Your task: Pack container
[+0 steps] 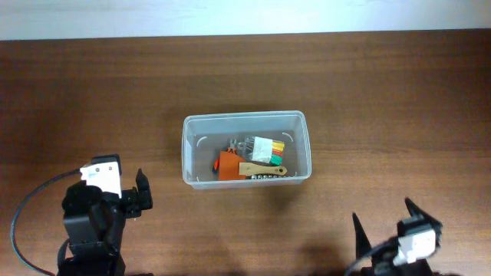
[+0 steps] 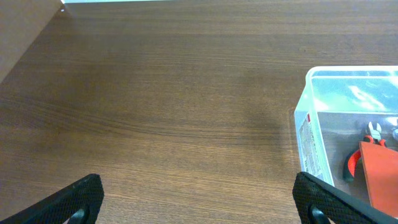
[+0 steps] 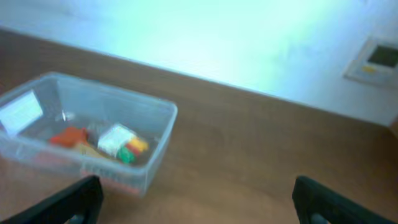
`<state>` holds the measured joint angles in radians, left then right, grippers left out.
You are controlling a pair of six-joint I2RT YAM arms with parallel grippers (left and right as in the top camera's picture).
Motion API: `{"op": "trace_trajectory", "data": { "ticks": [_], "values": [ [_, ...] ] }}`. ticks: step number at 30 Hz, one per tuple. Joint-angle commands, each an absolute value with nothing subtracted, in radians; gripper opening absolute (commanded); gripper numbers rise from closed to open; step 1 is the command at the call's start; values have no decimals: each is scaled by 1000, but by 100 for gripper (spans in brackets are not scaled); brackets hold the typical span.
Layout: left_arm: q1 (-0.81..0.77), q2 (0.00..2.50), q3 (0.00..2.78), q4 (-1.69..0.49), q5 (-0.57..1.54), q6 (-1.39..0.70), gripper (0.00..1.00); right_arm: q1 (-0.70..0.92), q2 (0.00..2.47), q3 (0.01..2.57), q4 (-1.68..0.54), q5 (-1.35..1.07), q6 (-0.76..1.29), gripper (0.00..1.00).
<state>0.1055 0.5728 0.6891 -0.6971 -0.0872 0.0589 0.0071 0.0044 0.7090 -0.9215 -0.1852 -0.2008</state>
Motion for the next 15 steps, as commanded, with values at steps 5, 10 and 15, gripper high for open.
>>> {"op": "trace_trajectory", "data": {
  "ticks": [5, 10, 15],
  "values": [
    [103, 569, 682, -697, -102, 49, 99, 15, 4, 415, -461, -159, -175, 99],
    [103, 569, 682, -697, -102, 49, 99, 45, 4, 224, -159, -12, -175, 99],
    [103, 569, 682, -697, -102, 49, 99, 58, 4, 97, -34, 65, -175, 99]
  ]
}}
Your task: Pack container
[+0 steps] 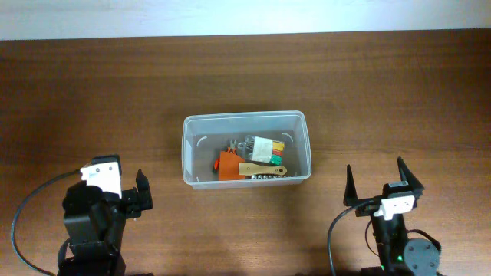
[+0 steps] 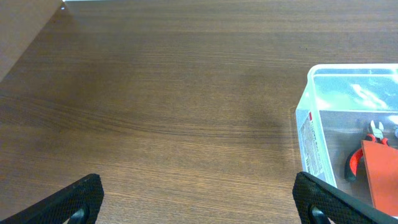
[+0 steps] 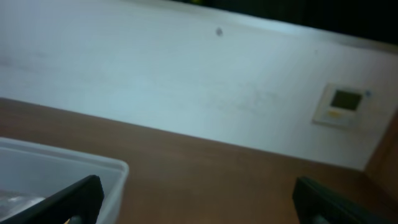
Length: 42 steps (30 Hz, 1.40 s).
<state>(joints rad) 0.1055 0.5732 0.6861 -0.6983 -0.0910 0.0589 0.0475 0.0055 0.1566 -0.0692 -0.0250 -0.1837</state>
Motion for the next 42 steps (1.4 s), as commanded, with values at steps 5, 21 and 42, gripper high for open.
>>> {"op": "trace_trajectory", "data": {
  "ticks": [5, 21, 42],
  "values": [
    [103, 569, 682, -697, -102, 49, 99, 59, 4, 17, -33, 65, -175, 99],
    [103, 569, 682, -697, -102, 49, 99, 59, 5, 6, -77, 64, -179, 99],
    [102, 562, 682, -697, -102, 49, 99, 59, 6, 6, -77, 64, -179, 99]
  ]
}}
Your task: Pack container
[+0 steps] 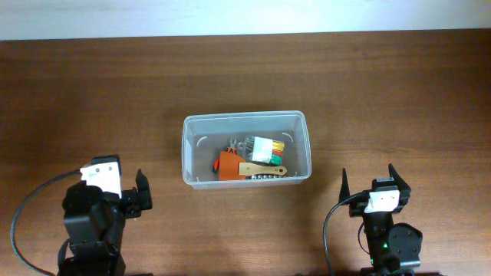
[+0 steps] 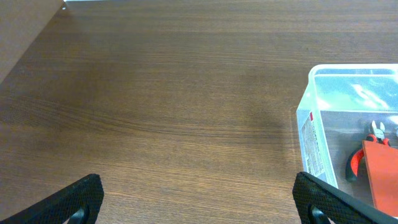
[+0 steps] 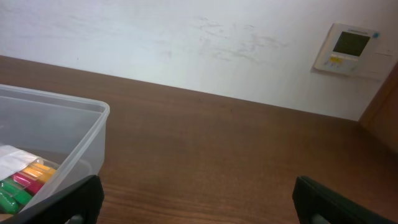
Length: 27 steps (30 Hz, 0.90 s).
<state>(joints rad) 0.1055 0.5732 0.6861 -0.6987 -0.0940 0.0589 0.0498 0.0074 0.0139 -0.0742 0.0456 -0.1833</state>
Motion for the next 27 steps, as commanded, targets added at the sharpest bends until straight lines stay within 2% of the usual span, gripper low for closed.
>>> {"op": "trace_trajectory", "data": {
  "ticks": [1, 7, 11, 17, 24, 27],
  "values": [
    [101, 546, 682, -697, -103, 49, 99, 59, 6, 6, -77, 64, -179, 99],
    [-23, 306, 635, -806, -28, 54, 99, 59, 6, 6, -77, 64, -179, 99],
    [-82, 104, 489, -756, -14, 117, 99, 59, 6, 6, -77, 64, -179, 99],
    [-85, 23, 303, -521, 72, 283, 99, 59, 6, 6, -77, 64, -179, 99],
    [-85, 16, 75, -134, 90, 262, 99, 59, 6, 6, -77, 64, -179, 99],
    [-82, 15, 7, -52, 78, 201, 99, 59, 6, 6, -77, 64, -179, 99]
  ]
}}
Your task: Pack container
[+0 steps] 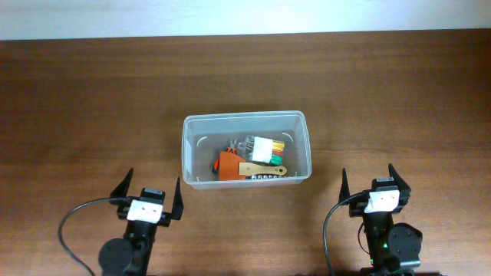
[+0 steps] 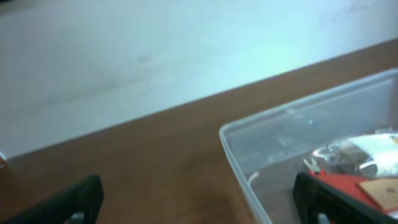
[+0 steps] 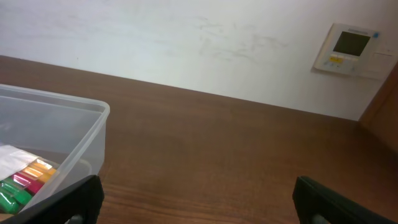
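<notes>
A clear plastic container (image 1: 244, 116) stands at the table's middle. Inside it lie an orange-red pad (image 1: 227, 165), a wooden strip (image 1: 262, 169), small pliers and a pack of coloured pieces (image 1: 268, 148). My left gripper (image 1: 151, 192) is open just in front of the container's front left corner, holding nothing. The left wrist view (image 2: 199, 202) looks over that corner of the container (image 2: 249, 162). My right gripper (image 1: 368, 182) is open and empty in front of the container's right end. The container's near corner (image 3: 81, 124) shows at the left of the right wrist view.
The brown wooden table (image 1: 399, 92) ends at a white wall (image 3: 186, 37) behind. A small control panel (image 3: 351, 46) hangs on that wall at the right. Both arm bases sit at the table's front edge.
My left arm has moved from the front left of the table to just before the container's front left corner. Its camera now looks level at the wall. The right arm has not moved.
My right arm was low at the front right edge, looking toward the container. Then it stood upright at the front right and stayed there, open. My left arm rested at the front left, looking down at the table, and now sits nearer the container.
</notes>
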`<state>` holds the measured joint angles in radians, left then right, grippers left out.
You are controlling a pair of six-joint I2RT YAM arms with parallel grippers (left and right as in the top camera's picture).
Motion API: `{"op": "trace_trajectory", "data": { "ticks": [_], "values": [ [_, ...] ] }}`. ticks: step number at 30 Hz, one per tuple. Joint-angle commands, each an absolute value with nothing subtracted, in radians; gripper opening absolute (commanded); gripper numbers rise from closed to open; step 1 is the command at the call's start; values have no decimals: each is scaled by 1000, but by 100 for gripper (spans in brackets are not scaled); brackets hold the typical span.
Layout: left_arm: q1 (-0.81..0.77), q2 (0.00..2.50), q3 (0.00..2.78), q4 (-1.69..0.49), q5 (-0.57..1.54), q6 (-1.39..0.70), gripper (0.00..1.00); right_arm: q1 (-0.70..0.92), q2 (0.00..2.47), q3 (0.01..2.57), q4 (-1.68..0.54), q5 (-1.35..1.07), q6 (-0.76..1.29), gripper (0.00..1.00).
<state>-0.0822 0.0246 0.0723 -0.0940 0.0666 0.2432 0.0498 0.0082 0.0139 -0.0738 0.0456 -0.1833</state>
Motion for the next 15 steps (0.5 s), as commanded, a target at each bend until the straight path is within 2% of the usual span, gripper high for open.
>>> {"op": "trace_trajectory", "data": {
  "ticks": [1, 7, 15],
  "values": [
    [-81, 15, 7, -75, 71, 184, 99, 59, 6, 6, -77, 64, -179, 99],
    [-68, 15, 8, -81, -33, 142, 99, 59, 6, 6, -77, 64, -179, 99],
    [-68, 15, 8, -81, -43, 44, 99, 59, 6, 6, -77, 64, -179, 99]
  ]
}}
